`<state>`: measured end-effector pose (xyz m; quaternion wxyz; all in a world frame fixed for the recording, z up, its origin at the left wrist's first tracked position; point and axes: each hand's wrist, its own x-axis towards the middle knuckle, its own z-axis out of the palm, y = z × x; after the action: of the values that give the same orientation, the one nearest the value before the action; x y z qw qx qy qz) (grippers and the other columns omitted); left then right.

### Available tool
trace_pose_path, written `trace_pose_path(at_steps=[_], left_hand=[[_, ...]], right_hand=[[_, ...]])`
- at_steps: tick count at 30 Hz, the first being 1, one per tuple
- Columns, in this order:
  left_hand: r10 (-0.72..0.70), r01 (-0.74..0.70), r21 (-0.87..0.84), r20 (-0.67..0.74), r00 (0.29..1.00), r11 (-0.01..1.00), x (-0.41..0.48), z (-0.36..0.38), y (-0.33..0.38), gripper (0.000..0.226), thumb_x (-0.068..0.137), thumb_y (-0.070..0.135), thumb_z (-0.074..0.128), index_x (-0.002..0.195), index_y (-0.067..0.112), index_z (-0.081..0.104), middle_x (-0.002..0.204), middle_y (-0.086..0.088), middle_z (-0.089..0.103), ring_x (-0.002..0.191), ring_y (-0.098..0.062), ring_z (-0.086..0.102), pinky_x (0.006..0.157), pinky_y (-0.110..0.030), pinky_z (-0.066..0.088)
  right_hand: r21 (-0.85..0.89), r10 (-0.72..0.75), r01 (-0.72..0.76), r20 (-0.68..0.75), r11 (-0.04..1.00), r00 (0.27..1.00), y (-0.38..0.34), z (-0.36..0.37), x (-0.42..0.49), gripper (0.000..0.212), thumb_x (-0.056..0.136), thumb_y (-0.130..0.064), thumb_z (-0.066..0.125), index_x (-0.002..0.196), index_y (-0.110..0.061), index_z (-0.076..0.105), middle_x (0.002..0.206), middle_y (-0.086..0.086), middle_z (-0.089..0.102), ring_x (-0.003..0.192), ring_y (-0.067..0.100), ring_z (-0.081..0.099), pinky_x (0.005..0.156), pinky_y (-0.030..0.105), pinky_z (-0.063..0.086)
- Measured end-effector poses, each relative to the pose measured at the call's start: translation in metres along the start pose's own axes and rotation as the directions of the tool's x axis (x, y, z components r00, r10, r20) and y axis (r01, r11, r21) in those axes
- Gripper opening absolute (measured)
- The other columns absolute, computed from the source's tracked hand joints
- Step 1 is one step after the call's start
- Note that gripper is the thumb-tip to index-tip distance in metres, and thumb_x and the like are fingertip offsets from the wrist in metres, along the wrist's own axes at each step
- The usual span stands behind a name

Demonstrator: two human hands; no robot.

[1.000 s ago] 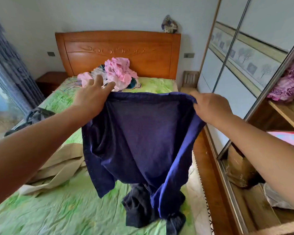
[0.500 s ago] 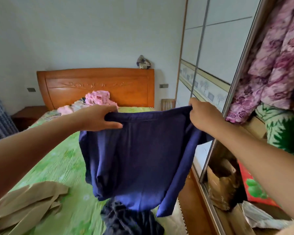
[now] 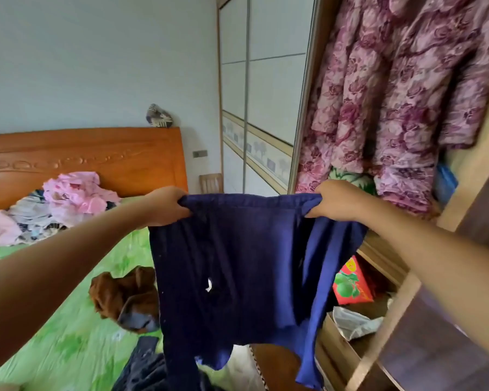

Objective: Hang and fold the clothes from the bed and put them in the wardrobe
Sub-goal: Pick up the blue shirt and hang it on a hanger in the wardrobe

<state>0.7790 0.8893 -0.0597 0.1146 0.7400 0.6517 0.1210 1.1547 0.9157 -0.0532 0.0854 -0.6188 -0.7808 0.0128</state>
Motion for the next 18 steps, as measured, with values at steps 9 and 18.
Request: trace_pose_path(at_steps=[9, 18], left_hand=[[0.227, -0.175, -0.391, 0.09, 0.97, 0.904, 0.026, 0.055, 0.08, 0.044, 0.088, 0.056, 0.069, 0.102, 0.014, 0.075, 0.093, -0.005, 0.077, 0.086, -0.02, 0.073, 0.086, -0.042, 0.06], [0.15, -0.173, -0.312, -0.095, 0.984, 0.934, 0.072, 0.097, 0.173, 0.044, 0.087, 0.058, 0.068, 0.076, 0.015, 0.069, 0.072, -0.004, 0.07, 0.069, -0.019, 0.068, 0.067, -0.036, 0.053]], right_hand=[[0.208, 0.193, -0.215, 0.12, 0.954, 0.974, 0.071, -0.003, -0.07, 0.069, 0.063, -0.089, 0.06, 0.059, -0.023, 0.037, 0.058, -0.011, 0.032, 0.053, 0.012, 0.033, 0.055, 0.029, 0.024], [0.068, 0.247, -0.238, -0.191, 0.969, 0.95, 0.155, 0.01, -0.071, 0.072, 0.081, -0.081, 0.053, 0.059, -0.017, 0.031, 0.054, 0.002, 0.028, 0.049, 0.021, 0.032, 0.053, 0.038, 0.019]])
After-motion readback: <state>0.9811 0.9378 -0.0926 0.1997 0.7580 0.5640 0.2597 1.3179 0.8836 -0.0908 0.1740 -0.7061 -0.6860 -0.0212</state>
